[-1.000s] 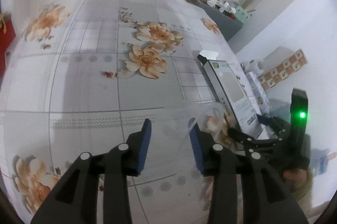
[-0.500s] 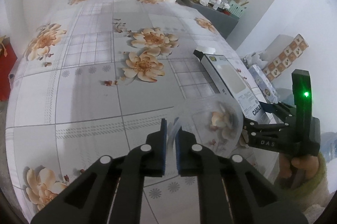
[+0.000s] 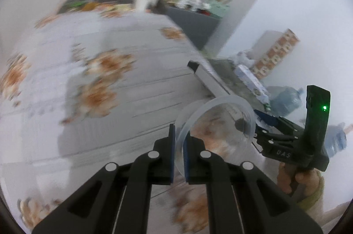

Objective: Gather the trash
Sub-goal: 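Carry the CABLE box and clear cup over the blue wastebasket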

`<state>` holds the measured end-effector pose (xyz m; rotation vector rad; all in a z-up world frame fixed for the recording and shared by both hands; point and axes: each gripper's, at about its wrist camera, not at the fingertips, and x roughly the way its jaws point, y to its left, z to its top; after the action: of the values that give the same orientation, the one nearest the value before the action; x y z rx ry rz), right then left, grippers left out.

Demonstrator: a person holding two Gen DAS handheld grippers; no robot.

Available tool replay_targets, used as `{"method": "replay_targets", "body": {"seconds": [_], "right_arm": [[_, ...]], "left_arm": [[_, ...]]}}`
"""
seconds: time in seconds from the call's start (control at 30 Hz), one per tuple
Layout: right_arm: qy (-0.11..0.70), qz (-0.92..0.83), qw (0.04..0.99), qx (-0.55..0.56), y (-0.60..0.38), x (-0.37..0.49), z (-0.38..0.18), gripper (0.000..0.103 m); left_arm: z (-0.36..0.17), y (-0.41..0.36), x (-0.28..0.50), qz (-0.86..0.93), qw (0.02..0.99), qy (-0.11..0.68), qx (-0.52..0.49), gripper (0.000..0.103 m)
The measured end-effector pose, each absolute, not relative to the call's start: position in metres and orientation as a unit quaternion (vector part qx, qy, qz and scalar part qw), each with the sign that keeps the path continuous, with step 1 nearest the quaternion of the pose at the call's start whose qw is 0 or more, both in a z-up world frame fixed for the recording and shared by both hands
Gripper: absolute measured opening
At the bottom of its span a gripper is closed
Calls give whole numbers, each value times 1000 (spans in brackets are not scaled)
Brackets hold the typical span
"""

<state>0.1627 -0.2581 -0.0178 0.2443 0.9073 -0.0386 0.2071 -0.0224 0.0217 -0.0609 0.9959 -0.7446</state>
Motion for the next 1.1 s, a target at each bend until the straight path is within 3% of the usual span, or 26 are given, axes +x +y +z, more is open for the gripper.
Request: {"method": "replay_targets", "body": {"seconds": [0.23, 0.5, 1.0, 1.1], "right_arm": [[387, -80, 895, 204, -344, 107, -2, 76], [375, -187, 869, 265, -445, 47, -28, 76], [434, -270, 799, 318, -615, 63, -176, 77], [447, -282, 790, 312, -634, 75, -213, 81]], "left_arm": [[40, -128, 199, -436, 777, 453, 8, 6], [26, -233, 184, -498, 718, 485, 21, 6], [-49, -396, 195, -510, 639, 568, 91, 6], [-67, -406, 203, -502, 632, 583, 92, 6]]}}
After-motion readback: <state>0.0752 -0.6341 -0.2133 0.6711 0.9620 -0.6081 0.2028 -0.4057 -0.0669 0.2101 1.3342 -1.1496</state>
